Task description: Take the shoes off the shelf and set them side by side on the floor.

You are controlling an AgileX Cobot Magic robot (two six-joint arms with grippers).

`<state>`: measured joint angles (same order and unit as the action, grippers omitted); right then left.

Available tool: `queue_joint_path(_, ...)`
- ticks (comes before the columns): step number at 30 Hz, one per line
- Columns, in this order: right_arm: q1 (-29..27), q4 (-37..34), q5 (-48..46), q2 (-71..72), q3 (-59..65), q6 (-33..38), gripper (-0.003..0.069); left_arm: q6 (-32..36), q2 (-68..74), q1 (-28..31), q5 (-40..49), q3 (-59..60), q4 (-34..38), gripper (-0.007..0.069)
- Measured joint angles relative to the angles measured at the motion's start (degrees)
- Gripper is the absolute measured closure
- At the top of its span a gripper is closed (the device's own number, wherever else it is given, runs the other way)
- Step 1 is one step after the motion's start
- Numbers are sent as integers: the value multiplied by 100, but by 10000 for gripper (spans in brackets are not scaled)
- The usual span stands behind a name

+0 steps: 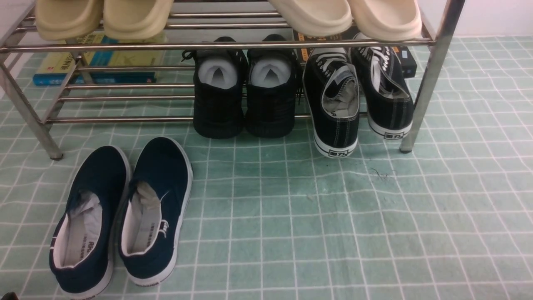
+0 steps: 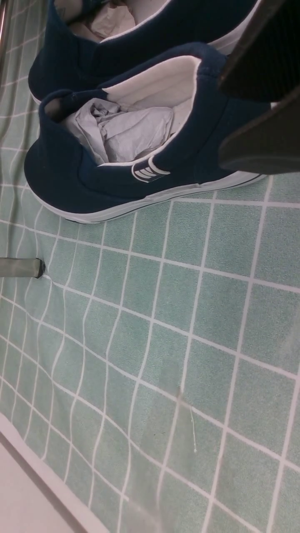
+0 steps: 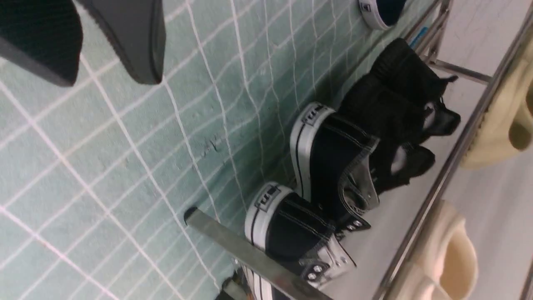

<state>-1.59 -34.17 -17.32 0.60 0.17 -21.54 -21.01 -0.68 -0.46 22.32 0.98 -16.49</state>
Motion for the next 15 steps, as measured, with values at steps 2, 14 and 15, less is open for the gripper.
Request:
queue_joint_path(2, 0, 101, 249, -32, -312, 307, 463, 0, 0, 0, 0, 0, 0, 416)
queue_joint_path(14, 0, 1017, -2824, -3622, -3651, 2567, 671, 0, 0, 0, 0, 0, -15, 407)
queue_joint_path(15, 0, 1008, -3164, -4043, -3787, 2708, 671, 0, 0, 0, 0, 0, -15, 406)
